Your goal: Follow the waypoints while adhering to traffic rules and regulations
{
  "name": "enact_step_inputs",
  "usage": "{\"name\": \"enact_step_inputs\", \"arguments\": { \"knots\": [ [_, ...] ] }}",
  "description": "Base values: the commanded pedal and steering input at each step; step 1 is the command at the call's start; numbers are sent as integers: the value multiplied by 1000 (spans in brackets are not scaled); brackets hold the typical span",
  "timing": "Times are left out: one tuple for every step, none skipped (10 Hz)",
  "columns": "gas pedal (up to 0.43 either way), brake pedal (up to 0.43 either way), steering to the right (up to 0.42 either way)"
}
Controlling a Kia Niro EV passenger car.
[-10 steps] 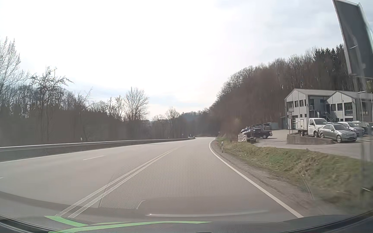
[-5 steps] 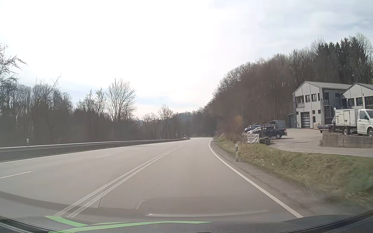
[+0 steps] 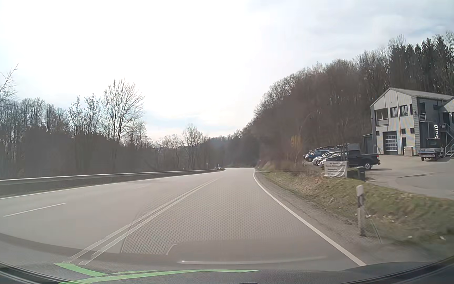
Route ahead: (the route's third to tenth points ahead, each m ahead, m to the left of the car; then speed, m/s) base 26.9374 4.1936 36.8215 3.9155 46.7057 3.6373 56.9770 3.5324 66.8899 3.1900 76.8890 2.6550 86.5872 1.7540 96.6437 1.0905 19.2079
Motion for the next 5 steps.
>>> {"name": "enact_step_inputs", "arguments": {
  "knots": [
    [0,0,11],
    [0,0,11],
    [0,0,10],
    [0,0,11],
    [0,0,10]
  ]
}}
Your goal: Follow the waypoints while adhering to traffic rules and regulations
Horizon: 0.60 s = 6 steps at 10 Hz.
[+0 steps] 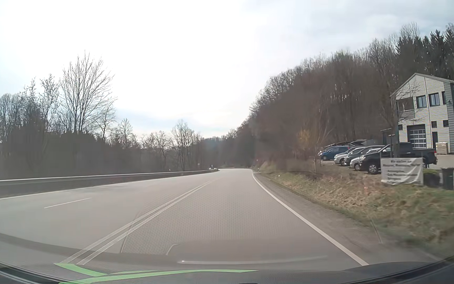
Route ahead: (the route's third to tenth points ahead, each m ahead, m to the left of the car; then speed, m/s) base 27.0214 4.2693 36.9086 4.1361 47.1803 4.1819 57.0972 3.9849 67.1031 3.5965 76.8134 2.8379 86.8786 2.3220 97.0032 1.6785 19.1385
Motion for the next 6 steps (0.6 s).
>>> {"name": "enact_step_inputs", "arguments": {
  "knots": [
    [0,0,10],
    [0,0,10],
    [0,0,10],
    [0,0,11],
    [0,0,10],
    [0,0,11]
  ]
}}
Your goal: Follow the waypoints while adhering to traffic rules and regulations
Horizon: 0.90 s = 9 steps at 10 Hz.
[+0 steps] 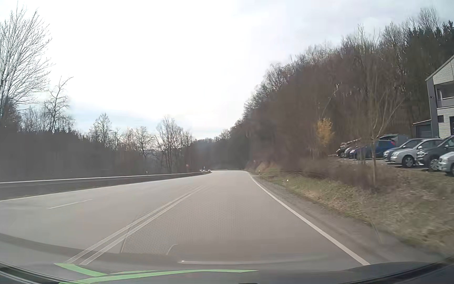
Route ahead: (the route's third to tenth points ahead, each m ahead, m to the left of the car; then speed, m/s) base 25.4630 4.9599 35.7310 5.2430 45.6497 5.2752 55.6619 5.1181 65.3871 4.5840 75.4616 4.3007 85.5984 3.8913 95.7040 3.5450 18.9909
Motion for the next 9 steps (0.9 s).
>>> {"name": "enact_step_inputs", "arguments": {
  "knots": [
    [0,0,11],
    [0,0,11],
    [0,0,10],
    [0,0,10],
    [0,0,9],
    [0,0,9],
    [0,0,8],
    [0,0,8],
    [0,0,8]
  ]
}}
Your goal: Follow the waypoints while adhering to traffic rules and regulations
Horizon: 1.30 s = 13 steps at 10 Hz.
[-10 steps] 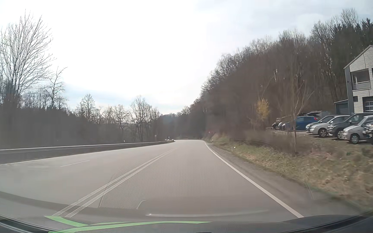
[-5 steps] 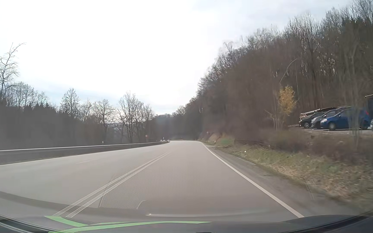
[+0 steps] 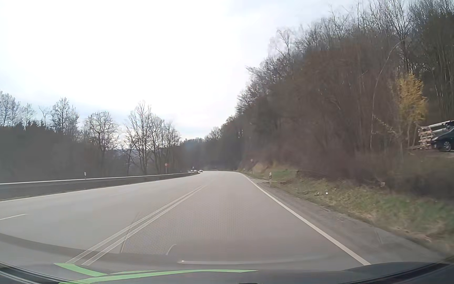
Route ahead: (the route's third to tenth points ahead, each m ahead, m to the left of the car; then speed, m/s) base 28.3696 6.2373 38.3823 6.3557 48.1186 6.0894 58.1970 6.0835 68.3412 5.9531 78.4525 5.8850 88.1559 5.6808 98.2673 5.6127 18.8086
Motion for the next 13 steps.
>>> {"name": "enact_step_inputs", "arguments": {
  "knots": [
    [0,0,8],
    [0,0,8],
    [0,0,7],
    [20,0,7],
    [47,0,7],
    [47,0,8],
    [59,0,7],
    [67,0,7],
    [67,0,7],
    [67,0,6],
    [67,0,6],
    [79,0,4],
    [87,0,2]
  ]
}}
